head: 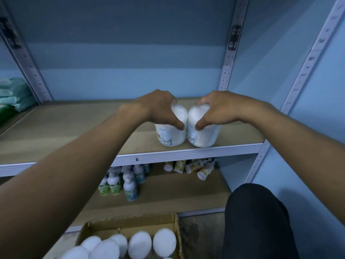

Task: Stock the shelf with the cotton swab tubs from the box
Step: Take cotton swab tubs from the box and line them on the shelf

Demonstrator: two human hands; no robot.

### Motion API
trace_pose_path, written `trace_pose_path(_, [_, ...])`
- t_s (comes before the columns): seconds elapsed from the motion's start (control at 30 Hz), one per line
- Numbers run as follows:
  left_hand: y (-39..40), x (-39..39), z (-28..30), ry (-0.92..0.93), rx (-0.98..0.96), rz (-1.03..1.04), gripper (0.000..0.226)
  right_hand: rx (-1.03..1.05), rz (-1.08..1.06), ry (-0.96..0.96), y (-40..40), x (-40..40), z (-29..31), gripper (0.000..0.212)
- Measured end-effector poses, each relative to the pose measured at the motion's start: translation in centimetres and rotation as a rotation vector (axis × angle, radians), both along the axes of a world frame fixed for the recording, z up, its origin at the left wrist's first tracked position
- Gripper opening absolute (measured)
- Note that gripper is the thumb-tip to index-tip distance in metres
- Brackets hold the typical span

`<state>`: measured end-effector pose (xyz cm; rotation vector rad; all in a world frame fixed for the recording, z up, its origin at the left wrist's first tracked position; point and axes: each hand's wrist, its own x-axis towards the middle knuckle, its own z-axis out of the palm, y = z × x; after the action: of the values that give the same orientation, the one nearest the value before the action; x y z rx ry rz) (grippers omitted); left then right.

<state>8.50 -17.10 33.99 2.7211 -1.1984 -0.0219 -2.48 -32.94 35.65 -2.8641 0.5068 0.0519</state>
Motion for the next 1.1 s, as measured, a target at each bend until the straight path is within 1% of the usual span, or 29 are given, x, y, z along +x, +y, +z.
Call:
trace_pose_path(0.13, [-1.8,0.5,-0.6,0.019,0.026,-0.011,0.080,-0.037,-0.018,0.029,-1.2,0.8,-0.6,0.095])
trace_pose_path(0.3, [-3.2,1.0,-2.1,0.063,0.043,-0.030,0.086,0.024,-0.042,0.049,-2.8,1.5,-2.1,0.087])
trace_pose_path(0.4, [-3.7,1.3,-3.0,0.102,0.014,-0.022,0.082,0.091,-0.068,0.053,-3.6,1.8,-3.0,0.078])
trace_pose_path(0.53, [-4.0,1.7,-3.4,0.129,0.011,-0.021,0.083,0.176,-0.073,0.030,-4.5,2.0,-3.5,0.075])
trace_pose_path(0.73, [-3.6,2.5,-3.6,0.186,-0.037,-0.036,0.084,0.212,-0.088,0.070,-4.7,2.8,-3.8,0.068])
trace_pose_path(0.93, [-3.8,2.3,-3.2,0.139,0.039,-0.052,0.082,0.163,-0.063,0.115,-4.9,2.9,-3.6,0.065])
trace_pose_path(1.03, [-3.7,2.3,-3.3,0.152,0.104,-0.073,0.093,0.144,-0.036,0.140,-5.0,3.0,-3.5,0.068])
trace_pose_path(1.1, [-3.6,2.5,-2.8,0.173,0.164,-0.103,0.095,0.135,-0.013,0.139,-5.3,2.9,-3.4,0.070])
